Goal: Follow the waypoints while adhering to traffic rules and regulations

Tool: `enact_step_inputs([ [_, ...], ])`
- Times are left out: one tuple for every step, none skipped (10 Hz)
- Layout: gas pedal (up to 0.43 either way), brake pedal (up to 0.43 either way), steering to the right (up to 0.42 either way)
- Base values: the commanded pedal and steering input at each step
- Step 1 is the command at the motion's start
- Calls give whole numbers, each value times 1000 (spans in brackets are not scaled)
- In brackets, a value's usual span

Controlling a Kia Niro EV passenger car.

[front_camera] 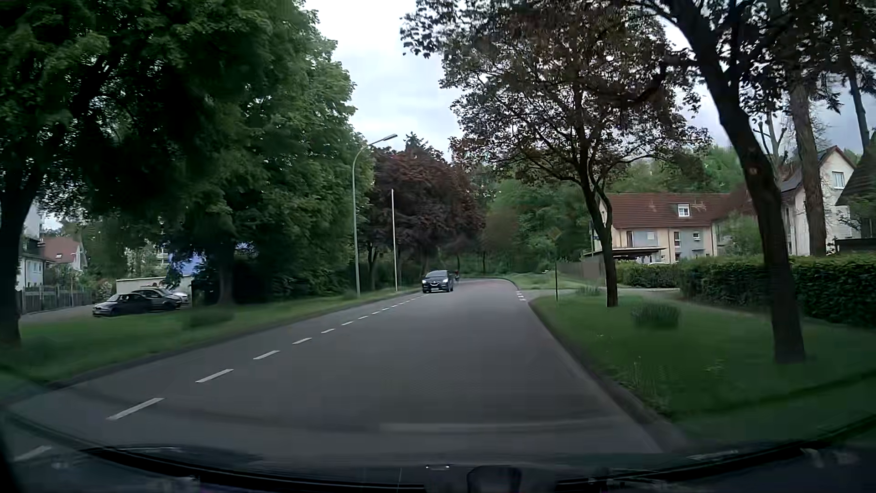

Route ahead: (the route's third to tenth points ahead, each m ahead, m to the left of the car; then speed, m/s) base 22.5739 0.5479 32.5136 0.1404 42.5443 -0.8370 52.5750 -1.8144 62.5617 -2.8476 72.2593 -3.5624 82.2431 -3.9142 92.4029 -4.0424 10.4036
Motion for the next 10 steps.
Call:
enact_step_inputs([
  [87,0,41],
  [87,0,39],
  [87,0,35],
  [87,0,31],
  [87,0,29],
  [87,0,26],
  [87,0,25],
  [87,0,22],
  [87,0,20],
  [87,0,17],
])
